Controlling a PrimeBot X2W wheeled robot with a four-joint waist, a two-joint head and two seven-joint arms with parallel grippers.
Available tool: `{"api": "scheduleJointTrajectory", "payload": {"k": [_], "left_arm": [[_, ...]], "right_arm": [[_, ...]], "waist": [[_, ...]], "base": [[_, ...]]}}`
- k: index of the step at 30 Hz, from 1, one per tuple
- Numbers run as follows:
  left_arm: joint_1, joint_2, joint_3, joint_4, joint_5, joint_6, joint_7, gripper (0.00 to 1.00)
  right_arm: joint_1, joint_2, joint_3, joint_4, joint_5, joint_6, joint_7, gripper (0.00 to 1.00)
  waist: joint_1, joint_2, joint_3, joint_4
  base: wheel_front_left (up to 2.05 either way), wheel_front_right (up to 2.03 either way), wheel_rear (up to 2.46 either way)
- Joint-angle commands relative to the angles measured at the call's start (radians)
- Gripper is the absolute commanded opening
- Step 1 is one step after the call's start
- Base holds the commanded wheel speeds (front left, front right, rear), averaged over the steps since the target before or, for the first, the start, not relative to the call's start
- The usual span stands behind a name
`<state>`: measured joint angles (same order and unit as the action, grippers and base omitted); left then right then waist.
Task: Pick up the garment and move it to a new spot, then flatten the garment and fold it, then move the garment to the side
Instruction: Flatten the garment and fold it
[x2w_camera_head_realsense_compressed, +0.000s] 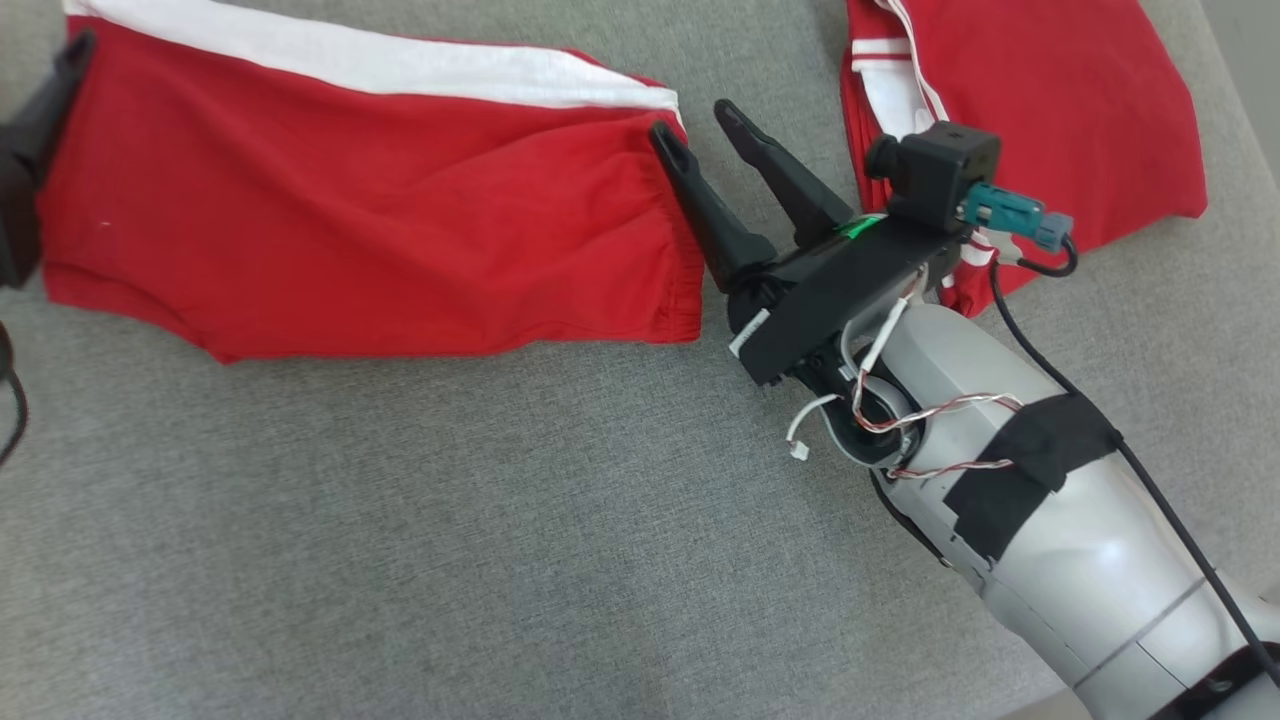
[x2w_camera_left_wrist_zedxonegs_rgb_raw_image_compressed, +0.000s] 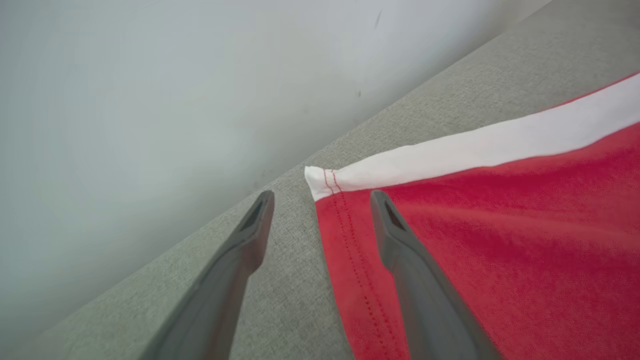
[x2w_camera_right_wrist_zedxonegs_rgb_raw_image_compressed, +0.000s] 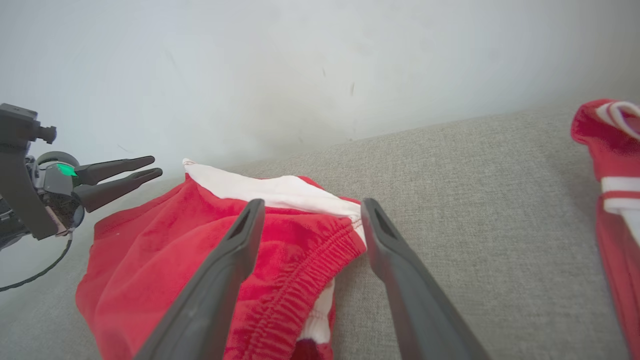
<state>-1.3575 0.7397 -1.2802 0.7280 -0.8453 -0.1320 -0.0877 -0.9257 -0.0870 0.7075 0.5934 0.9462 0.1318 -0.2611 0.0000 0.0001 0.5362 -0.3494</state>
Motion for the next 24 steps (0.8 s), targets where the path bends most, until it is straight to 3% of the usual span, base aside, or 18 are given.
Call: {"api": "scheduleJointTrajectory", "payload": {"k": [1,14,24], "left_arm": [[0.021,0.000,0.000,-0.001,-0.009,0.004,-0.012,1.00],[0.111,-0.053,0.019,0.048,-0.040,0.006,-0.152,1.00],[0.232,-0.100,0.095,0.058,-0.070,0.028,-0.178,1.00]], "right_arm": [[0.016,-0.016,-0.005,0.001,-0.009,-0.002,-0.005,1.00],[0.154,-0.088,-0.071,-0.147,-0.210,-0.002,-0.005,1.00],[0.324,-0.123,-0.152,-0.250,-0.347,-0.002,-0.005,1.00]], "waist": [[0.0000,-0.0001,-0.020,0.013],[0.0000,-0.0001,-0.130,0.065],[0.0000,-0.0001,-0.223,0.076]], "base": [[0.00,0.00,0.00],[0.00,0.00,0.00],[0.00,0.00,0.00]]}}
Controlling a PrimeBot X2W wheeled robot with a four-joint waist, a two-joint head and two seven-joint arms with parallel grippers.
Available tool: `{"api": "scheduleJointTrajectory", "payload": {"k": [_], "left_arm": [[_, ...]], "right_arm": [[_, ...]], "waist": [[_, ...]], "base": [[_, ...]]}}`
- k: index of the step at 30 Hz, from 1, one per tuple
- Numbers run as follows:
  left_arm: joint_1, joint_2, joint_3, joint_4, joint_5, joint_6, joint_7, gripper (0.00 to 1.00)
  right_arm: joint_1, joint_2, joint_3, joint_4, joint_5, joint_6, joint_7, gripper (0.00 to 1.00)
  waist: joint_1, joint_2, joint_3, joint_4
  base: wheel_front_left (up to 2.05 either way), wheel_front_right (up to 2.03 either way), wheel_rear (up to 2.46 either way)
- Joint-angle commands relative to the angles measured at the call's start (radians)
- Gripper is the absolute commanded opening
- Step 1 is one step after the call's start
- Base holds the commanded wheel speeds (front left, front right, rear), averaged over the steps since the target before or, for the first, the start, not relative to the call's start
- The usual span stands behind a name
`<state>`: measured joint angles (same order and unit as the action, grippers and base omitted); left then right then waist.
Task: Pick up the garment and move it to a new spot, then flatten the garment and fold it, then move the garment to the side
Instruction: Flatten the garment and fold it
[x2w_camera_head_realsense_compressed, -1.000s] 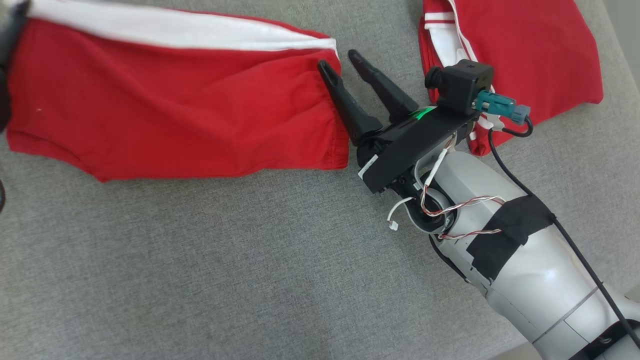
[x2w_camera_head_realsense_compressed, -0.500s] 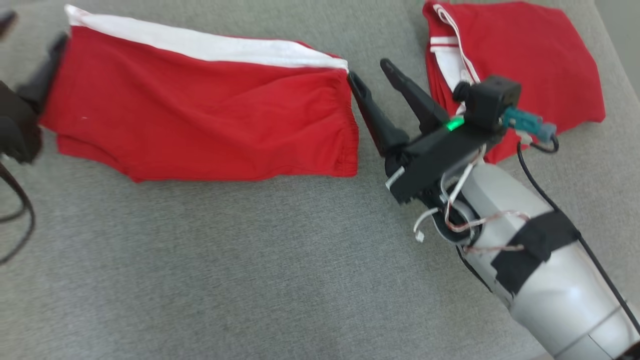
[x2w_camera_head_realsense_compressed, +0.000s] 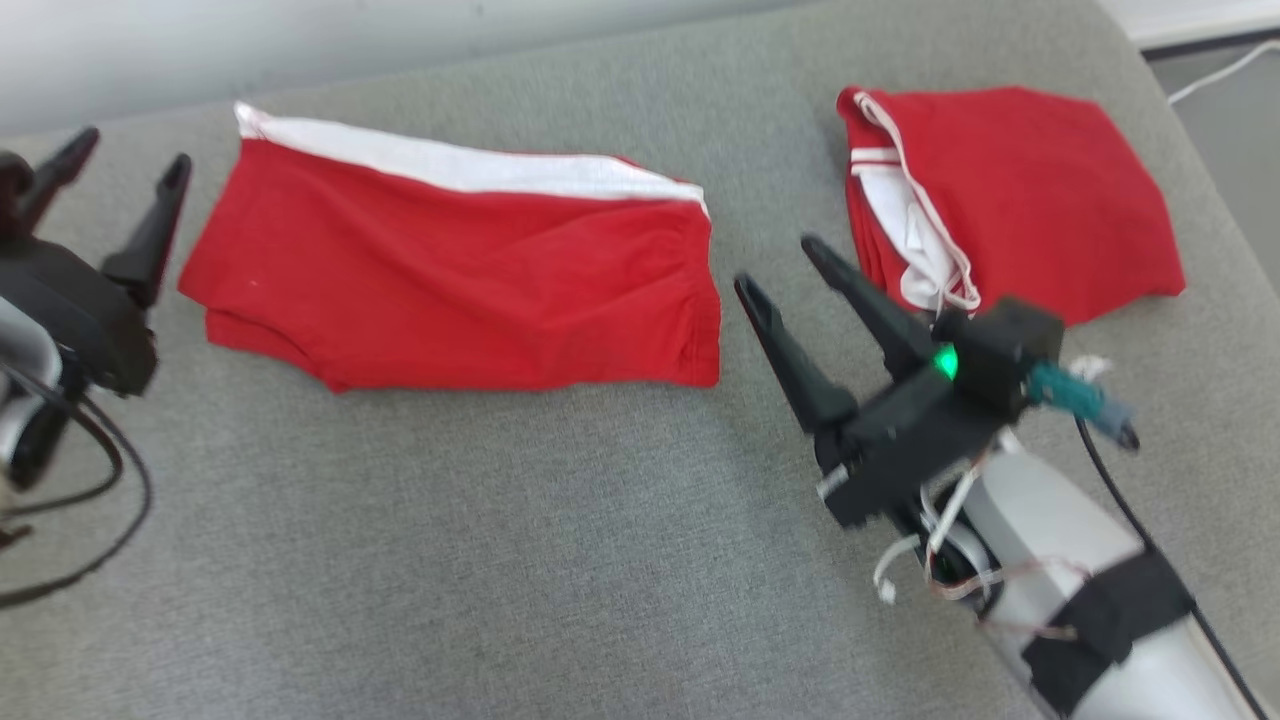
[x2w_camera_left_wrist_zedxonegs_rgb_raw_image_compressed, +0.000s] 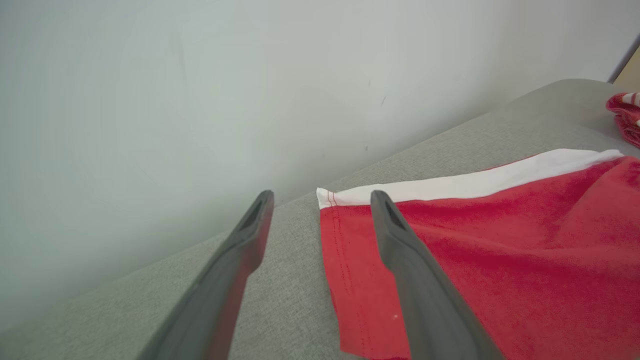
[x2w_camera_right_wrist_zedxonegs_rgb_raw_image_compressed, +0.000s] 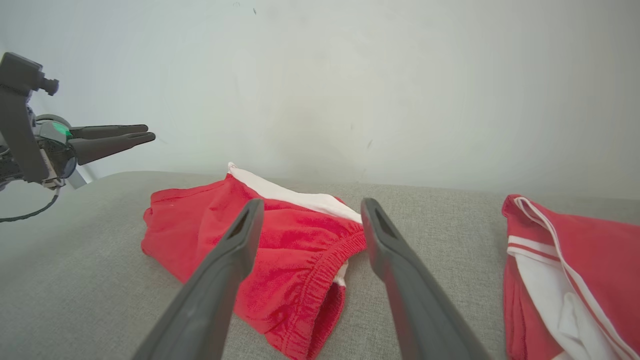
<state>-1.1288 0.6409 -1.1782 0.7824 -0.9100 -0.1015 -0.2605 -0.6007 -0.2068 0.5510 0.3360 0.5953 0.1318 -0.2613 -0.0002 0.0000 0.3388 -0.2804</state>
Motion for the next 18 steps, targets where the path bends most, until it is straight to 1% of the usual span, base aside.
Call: {"api": "scheduleJointTrajectory", "payload": {"k": [1,3,7,11,13,18], "left_arm": [[0.017,-0.003,0.014,-0.009,-0.001,0.006,-0.006,1.00],[0.061,-0.007,0.062,-0.041,0.006,0.022,-0.006,1.00],[0.165,-0.015,0.145,-0.095,0.040,0.050,-0.006,1.00],[0.265,-0.032,0.214,-0.139,0.069,0.067,-0.006,1.00],[0.308,-0.040,0.248,-0.152,0.078,0.071,-0.006,1.00],[0.385,-0.078,0.321,-0.160,0.099,0.064,-0.006,1.00]], "right_arm": [[0.021,-0.007,-0.004,-0.006,-0.009,-0.002,-0.004,1.00],[0.065,-0.018,-0.033,-0.032,-0.037,-0.002,-0.004,1.00],[0.163,-0.021,-0.079,-0.071,-0.066,-0.002,-0.004,1.00],[0.241,-0.023,-0.128,-0.092,-0.100,-0.002,-0.005,1.00],[0.268,-0.017,-0.136,-0.099,-0.118,-0.002,-0.004,1.00],[0.305,-0.007,-0.129,-0.106,-0.134,-0.002,-0.005,1.00]], "waist": [[0.0002,0.0000,-0.039,0.008],[0.0002,0.0000,-0.065,0.014],[0.0002,0.0000,-0.124,0.023],[0.0002,0.0000,-0.172,0.037],[0.0002,0.0000,-0.185,0.041],[0.0002,0.0000,-0.203,0.051]], "base": [[0.00,0.00,0.00],[0.00,0.00,0.00],[0.00,0.00,0.00],[0.00,0.00,0.00],[0.00,0.00,0.00],[0.00,0.00,0.00]]}}
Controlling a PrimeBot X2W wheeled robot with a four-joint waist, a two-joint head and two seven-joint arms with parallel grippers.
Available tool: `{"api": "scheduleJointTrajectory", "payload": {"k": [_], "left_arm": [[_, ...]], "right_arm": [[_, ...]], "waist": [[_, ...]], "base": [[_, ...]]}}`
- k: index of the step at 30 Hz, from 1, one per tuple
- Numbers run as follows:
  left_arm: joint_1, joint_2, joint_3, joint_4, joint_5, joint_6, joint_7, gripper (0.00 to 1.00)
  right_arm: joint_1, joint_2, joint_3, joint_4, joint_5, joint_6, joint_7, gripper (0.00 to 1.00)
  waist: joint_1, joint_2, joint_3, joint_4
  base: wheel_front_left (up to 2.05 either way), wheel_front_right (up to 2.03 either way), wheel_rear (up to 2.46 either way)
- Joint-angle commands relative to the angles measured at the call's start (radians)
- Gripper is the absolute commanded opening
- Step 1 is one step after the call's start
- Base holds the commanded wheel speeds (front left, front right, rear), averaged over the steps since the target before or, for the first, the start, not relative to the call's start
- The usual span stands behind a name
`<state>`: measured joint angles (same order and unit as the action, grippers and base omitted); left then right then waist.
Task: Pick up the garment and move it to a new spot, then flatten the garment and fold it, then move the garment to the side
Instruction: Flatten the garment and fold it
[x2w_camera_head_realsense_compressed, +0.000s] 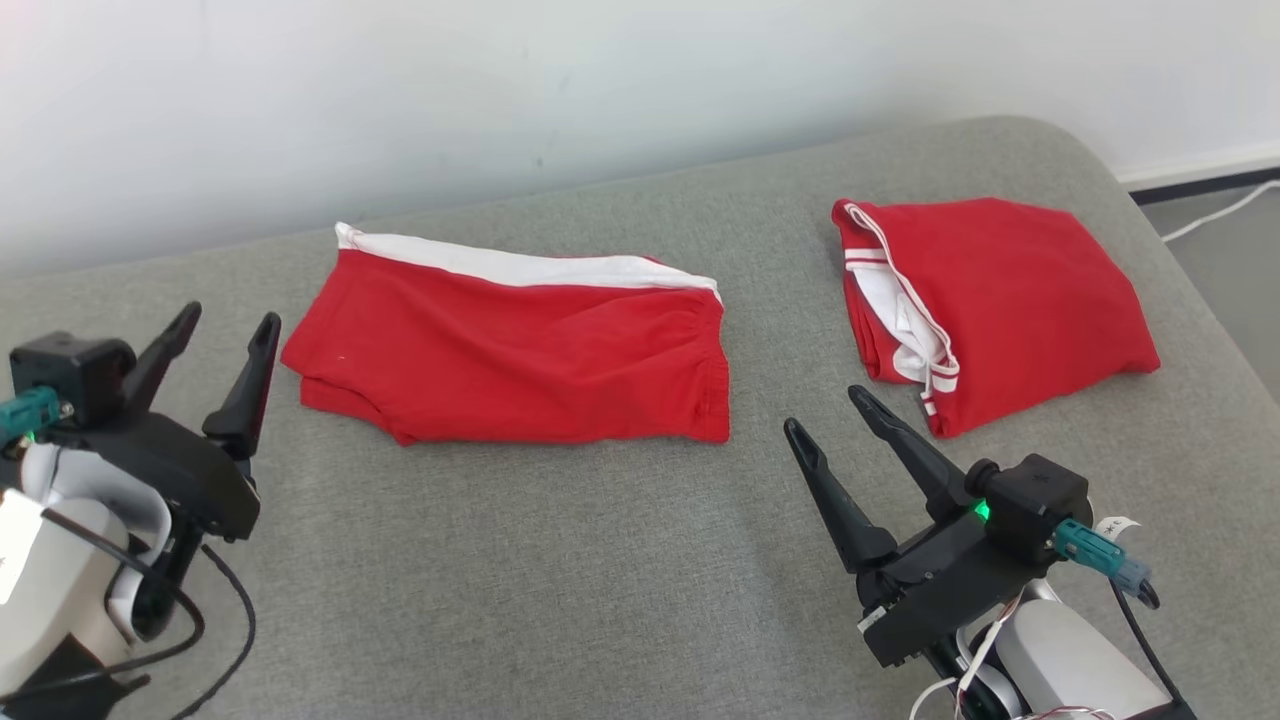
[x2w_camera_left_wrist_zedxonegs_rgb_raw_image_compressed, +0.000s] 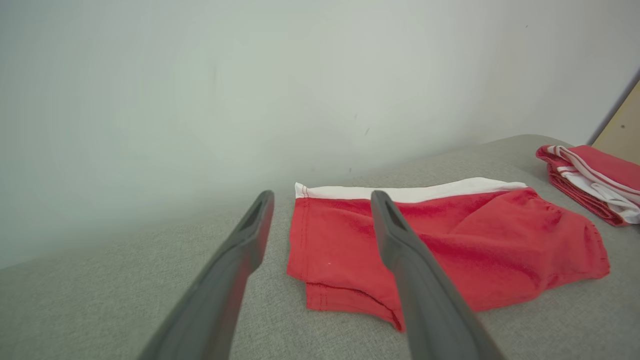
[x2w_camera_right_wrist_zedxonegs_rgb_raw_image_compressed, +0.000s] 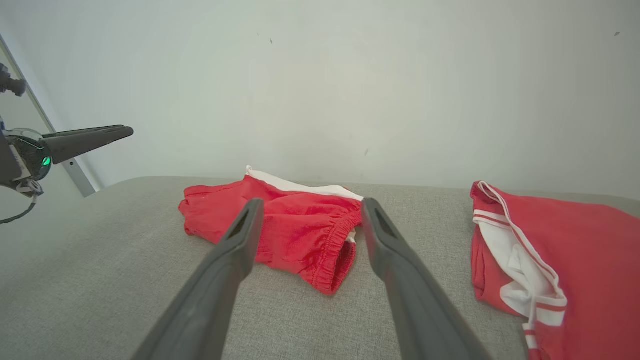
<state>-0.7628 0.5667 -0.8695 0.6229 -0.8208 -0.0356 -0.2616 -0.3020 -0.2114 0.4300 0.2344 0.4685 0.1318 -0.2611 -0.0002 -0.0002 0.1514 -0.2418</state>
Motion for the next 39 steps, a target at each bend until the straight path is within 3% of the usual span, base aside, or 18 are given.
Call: {"api": "scheduleJointTrajectory", "payload": {"k": [1,17,30,39], "left_arm": [[0.031,-0.010,0.027,0.001,0.015,-0.004,-0.005,1.00],[0.079,-0.132,0.152,0.172,0.015,-0.081,-0.005,1.00],[0.019,-0.130,0.162,0.304,-0.109,-0.095,0.009,1.00],[-0.025,-0.116,0.092,0.357,-0.144,-0.095,0.021,1.00]], "right_arm": [[0.012,0.001,-0.011,-0.007,-0.007,-0.002,-0.005,1.00],[0.014,-0.008,-0.023,-0.012,-0.035,-0.002,-0.001,1.00],[-0.005,-0.001,-0.035,-0.028,-0.054,-0.002,-0.002,1.00],[-0.011,0.009,-0.047,-0.033,-0.077,-0.002,-0.004,1.00]], "waist": [[0.0002,0.0002,-0.017,0.013],[0.0002,0.0002,0.020,-0.028],[0.0002,0.0002,0.125,-0.106],[0.0002,0.0002,0.147,-0.112]], "base": [[0.00,0.00,0.00],[0.00,0.00,0.00],[0.00,0.00,0.00],[0.00,0.00,0.00]]}}
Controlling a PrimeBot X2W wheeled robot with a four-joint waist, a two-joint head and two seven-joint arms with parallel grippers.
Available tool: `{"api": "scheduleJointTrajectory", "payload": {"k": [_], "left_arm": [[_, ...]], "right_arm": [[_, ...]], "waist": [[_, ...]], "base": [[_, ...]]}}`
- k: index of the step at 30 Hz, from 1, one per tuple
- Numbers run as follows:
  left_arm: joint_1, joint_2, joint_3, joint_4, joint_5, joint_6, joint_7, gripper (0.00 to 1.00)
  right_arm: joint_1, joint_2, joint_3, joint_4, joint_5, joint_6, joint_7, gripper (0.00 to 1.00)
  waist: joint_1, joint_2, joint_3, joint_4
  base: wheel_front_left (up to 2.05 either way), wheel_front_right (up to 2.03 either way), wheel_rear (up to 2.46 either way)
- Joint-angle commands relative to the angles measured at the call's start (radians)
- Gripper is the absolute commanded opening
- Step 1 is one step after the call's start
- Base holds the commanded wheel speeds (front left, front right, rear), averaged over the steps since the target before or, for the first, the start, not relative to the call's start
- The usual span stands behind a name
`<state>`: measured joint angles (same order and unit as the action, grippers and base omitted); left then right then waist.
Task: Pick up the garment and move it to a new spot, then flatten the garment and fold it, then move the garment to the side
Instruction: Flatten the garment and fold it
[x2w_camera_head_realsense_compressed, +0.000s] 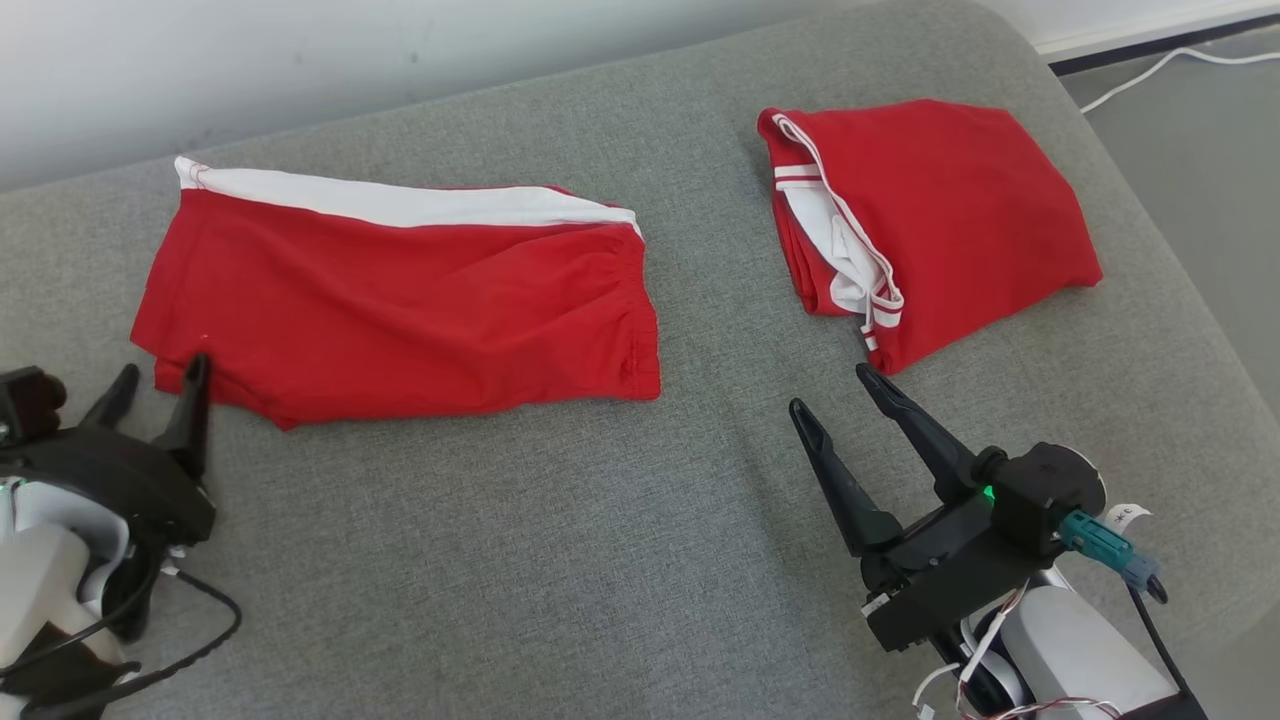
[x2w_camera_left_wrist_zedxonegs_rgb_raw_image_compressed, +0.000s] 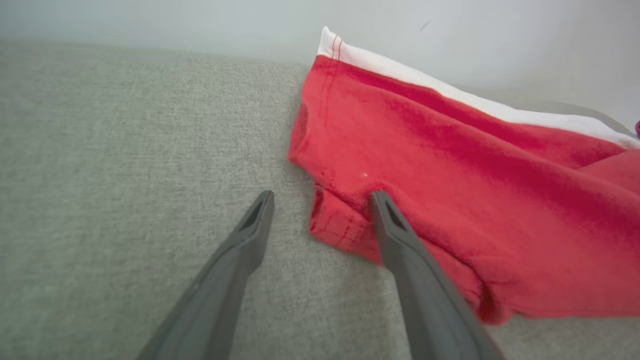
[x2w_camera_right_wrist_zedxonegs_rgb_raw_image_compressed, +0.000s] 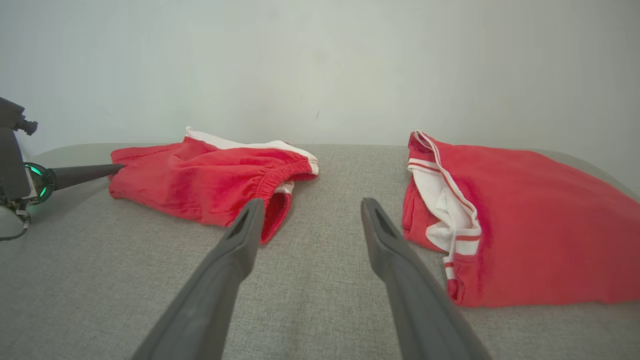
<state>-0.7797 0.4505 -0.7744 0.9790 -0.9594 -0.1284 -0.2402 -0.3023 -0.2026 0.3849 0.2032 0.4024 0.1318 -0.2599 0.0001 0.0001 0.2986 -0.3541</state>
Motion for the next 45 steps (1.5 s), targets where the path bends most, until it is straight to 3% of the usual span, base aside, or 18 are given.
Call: {"api": "scheduleJointTrajectory", "payload": {"k": [1,5,6,7,8,19,26,45], "left_arm": [[-0.012,-0.001,-0.013,0.005,-0.002,-0.002,-0.003,1.00],[-0.015,-0.017,-0.055,0.018,-0.006,-0.002,0.014,1.00],[-0.016,-0.017,-0.070,0.025,-0.002,-0.002,0.021,0.78],[-0.018,-0.018,-0.082,0.029,0.003,-0.002,0.024,0.46],[-0.017,-0.021,-0.093,0.030,0.000,-0.002,0.028,0.00],[-0.008,-0.042,-0.167,0.034,0.019,0.000,-0.017,0.00],[0.034,-0.070,-0.163,0.032,0.022,0.000,-0.025,0.00],[0.314,-0.156,0.006,-0.137,0.182,0.050,-0.027,0.00]], "right_arm": [[-0.012,0.002,-0.002,-0.001,-0.013,-0.002,-0.005,1.00],[-0.011,0.005,-0.002,0.004,-0.018,-0.002,-0.005,1.00],[-0.011,0.005,-0.001,0.005,-0.019,-0.002,-0.006,1.00],[-0.013,0.004,0.002,0.005,-0.020,-0.002,-0.006,1.00],[-0.015,0.003,0.005,0.005,-0.021,-0.002,-0.005,1.00],[0.003,-0.011,0.021,0.017,0.000,-0.002,-0.006,1.00],[0.018,-0.012,0.023,0.035,0.013,-0.002,-0.006,1.00],[0.101,-0.017,-0.005,0.051,0.040,-0.002,-0.006,1.00]], "waist": [[-0.0001,-0.0001,-0.001,0.001],[-0.0001,-0.0001,-0.007,0.010],[-0.0001,-0.0001,-0.009,0.011],[-0.0001,-0.0001,-0.011,0.013],[-0.0001,-0.0001,-0.013,0.014],[-0.0001,-0.0001,-0.077,0.053],[-0.0001,-0.0001,-0.135,0.086],[-0.0001,-0.0001,-0.271,0.231]], "base": [[0.00,0.00,0.00],[0.00,0.00,0.00],[0.00,0.00,0.00],[0.00,0.00,0.00],[0.00,0.00,0.00],[0.00,0.00,0.00],[0.00,0.00,0.00],[0.00,0.00,0.00]]}}
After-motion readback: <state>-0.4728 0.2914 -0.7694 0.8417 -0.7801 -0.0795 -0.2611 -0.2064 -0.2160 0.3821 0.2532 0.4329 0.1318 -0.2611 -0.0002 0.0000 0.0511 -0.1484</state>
